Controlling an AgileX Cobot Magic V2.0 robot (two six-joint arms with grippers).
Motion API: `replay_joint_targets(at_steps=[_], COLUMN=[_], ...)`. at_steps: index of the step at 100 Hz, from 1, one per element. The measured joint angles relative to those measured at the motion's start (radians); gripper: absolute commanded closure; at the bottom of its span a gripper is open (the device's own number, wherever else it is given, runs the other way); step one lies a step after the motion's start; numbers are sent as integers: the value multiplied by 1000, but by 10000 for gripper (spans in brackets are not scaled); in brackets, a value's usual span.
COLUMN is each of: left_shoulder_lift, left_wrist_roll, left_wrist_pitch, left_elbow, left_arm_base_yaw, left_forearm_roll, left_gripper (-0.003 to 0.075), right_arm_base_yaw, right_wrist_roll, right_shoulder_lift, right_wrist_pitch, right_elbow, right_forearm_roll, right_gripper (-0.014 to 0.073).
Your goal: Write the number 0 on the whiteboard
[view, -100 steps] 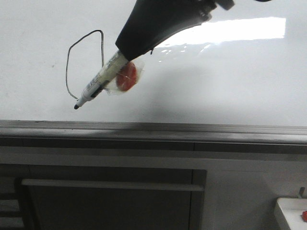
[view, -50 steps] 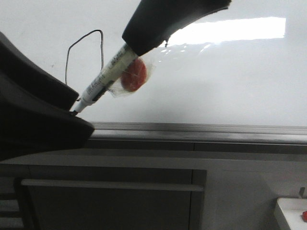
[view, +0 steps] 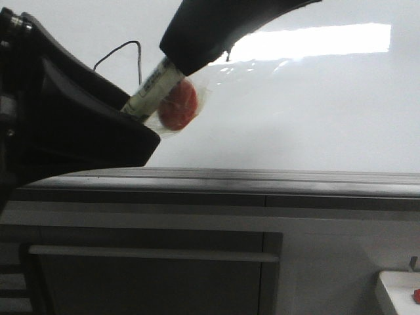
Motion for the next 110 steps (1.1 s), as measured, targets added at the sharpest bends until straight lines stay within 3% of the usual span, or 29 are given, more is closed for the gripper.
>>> replay_joint_targets(at_steps=[10, 27, 51, 58, 70, 77, 93, 110], left_shoulder_lift=[0, 0, 0, 0, 0, 0, 0, 0], left_wrist_roll=[1, 9, 42, 43, 28, 10, -18, -20], left_wrist_pitch=[-1, -2, -2, -2, 12, 53, 108, 111], left_elbow=[0, 0, 0, 0, -4, -11, -32, -48], left_arm_base_yaw=[0, 0, 0, 0, 3, 22, 130, 329], left_forearm_roll=[0, 6, 40, 40, -23, -86, -219, -360], left_gripper=[498, 743, 741, 741, 741, 741, 741, 741], right_arm_base_yaw=[9, 9, 9, 9, 5, -12, -69, -101], right_wrist_roll=[0, 0, 0, 0, 0, 0, 17, 41], right_shoulder_lift=[0, 0, 0, 0, 0, 0, -5, -21], right_wrist_pitch=[0, -6, -10, -16, -59, -94, -184, -203], right_elbow=[0, 0, 0, 0, 0, 0, 0, 0], right_forearm_roll=[0, 0, 0, 2, -4, -8, -11, -15], right_gripper=[651, 651, 615, 498, 193, 77, 59, 59])
